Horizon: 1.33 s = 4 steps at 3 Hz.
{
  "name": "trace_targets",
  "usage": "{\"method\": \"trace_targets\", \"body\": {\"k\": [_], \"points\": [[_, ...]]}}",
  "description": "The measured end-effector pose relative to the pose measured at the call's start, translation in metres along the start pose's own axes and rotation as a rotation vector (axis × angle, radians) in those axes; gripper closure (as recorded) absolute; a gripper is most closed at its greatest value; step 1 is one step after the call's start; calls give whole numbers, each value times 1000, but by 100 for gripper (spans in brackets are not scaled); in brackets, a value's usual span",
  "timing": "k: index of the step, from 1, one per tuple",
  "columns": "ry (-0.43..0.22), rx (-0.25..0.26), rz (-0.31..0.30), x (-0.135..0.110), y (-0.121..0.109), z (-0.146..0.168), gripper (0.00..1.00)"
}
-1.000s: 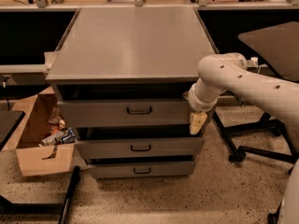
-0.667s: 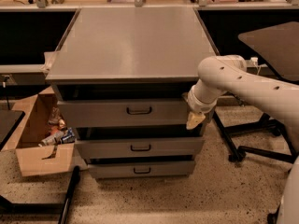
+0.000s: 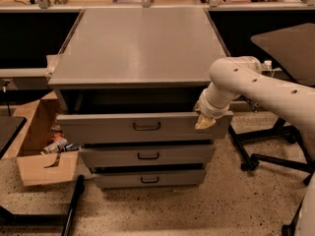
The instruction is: Open top drawer
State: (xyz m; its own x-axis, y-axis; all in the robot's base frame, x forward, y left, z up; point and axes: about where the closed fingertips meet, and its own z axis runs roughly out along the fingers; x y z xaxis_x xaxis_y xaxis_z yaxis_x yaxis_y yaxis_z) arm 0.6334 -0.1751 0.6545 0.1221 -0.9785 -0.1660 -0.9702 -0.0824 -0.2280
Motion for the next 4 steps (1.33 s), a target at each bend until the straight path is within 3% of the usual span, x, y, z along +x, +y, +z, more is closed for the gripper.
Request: {"method": "trace_targets", "body": {"k": [1, 4], "points": [[0, 0, 0, 0, 0, 0, 76], [0, 0, 0, 0, 0, 0, 7]]}}
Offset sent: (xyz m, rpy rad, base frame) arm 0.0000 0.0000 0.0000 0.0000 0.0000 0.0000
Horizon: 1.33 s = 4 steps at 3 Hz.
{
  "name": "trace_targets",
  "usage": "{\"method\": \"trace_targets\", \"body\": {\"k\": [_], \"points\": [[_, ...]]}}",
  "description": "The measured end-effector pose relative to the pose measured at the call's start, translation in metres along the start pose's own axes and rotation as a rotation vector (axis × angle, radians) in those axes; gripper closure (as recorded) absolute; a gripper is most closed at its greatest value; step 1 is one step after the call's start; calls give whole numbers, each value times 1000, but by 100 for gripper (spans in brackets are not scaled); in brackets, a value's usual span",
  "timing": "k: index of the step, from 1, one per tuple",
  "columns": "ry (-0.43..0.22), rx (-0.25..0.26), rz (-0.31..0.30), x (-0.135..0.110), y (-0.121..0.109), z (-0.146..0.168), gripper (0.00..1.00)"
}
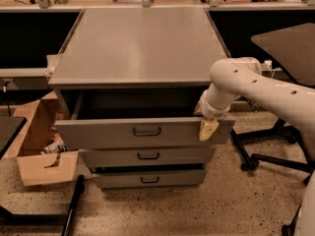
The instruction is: Open top drawer
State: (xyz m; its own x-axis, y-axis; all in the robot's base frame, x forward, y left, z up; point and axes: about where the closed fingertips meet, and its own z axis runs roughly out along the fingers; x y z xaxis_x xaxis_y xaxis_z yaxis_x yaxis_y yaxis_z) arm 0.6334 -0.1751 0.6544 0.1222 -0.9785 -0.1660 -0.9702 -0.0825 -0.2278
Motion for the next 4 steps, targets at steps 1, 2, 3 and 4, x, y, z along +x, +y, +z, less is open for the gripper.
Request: {"method": "trace_targets", "body": {"k": [1, 2, 3, 4], "points": [[0, 0, 0, 0, 0, 0, 0], [-2, -6, -4, -1, 1, 2, 0], [-14, -50, -49, -13, 24, 7, 0], [-21, -83, -90, -24, 52, 5, 0]]}}
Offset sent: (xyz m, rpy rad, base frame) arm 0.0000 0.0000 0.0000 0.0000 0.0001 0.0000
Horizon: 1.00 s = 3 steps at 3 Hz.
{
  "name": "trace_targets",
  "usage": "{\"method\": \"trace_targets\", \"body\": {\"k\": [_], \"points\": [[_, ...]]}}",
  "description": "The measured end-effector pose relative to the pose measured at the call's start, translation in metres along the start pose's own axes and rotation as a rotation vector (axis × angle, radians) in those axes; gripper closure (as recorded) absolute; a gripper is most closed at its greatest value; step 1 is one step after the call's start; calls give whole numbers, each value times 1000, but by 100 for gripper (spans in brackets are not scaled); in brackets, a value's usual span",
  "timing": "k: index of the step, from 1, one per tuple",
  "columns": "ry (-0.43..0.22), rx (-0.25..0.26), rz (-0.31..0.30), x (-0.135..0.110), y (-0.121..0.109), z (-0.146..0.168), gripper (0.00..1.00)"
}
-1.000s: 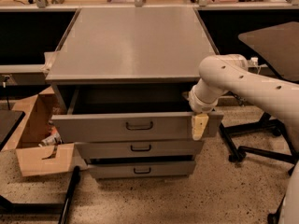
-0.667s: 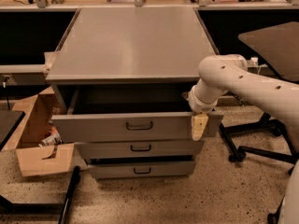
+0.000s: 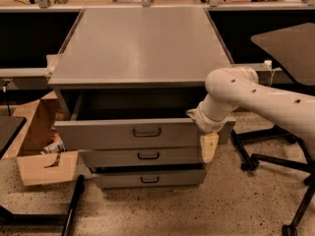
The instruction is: Open top drawer
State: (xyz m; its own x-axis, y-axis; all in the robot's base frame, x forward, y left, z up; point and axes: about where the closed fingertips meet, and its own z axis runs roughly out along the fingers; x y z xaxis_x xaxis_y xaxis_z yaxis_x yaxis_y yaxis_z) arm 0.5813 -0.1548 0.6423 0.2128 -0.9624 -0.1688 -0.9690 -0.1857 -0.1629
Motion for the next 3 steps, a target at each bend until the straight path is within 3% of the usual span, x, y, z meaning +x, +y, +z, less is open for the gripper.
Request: {"method": "trace_targets", "body": {"k": [1, 3], "points": [[-1, -13, -18, -15, 34, -8, 21], [-14, 24, -25, -30, 80, -34, 67]]}}
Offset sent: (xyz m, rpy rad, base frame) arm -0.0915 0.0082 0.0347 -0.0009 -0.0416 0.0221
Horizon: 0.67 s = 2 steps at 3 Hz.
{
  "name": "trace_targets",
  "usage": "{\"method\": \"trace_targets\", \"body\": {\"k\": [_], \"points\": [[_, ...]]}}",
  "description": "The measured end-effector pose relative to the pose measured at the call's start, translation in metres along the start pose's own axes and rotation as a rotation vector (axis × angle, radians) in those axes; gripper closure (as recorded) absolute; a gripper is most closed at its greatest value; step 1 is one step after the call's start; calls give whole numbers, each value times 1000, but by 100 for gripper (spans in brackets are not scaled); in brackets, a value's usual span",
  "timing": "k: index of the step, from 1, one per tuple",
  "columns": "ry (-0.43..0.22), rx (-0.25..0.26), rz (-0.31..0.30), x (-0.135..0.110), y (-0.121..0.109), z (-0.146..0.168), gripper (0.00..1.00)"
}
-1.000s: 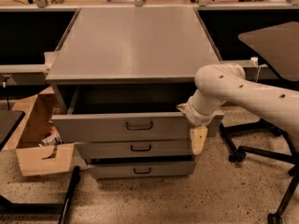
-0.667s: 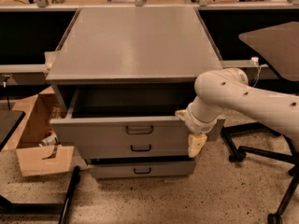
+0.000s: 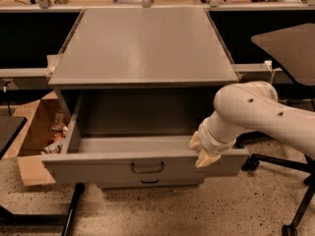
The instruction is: Open top drawer
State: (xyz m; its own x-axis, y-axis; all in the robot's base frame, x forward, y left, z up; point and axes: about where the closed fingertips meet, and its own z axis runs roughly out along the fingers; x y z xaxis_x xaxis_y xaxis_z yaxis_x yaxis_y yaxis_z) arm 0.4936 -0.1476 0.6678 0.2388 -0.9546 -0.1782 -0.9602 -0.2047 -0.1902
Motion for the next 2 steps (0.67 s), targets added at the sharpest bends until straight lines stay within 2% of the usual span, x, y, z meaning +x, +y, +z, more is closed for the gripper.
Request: {"method": "trace_targets", "body": {"k": [1, 2], "points": [[-27, 5, -1, -6, 20, -5, 91], [-54, -2, -12, -14, 38, -7, 100]]}}
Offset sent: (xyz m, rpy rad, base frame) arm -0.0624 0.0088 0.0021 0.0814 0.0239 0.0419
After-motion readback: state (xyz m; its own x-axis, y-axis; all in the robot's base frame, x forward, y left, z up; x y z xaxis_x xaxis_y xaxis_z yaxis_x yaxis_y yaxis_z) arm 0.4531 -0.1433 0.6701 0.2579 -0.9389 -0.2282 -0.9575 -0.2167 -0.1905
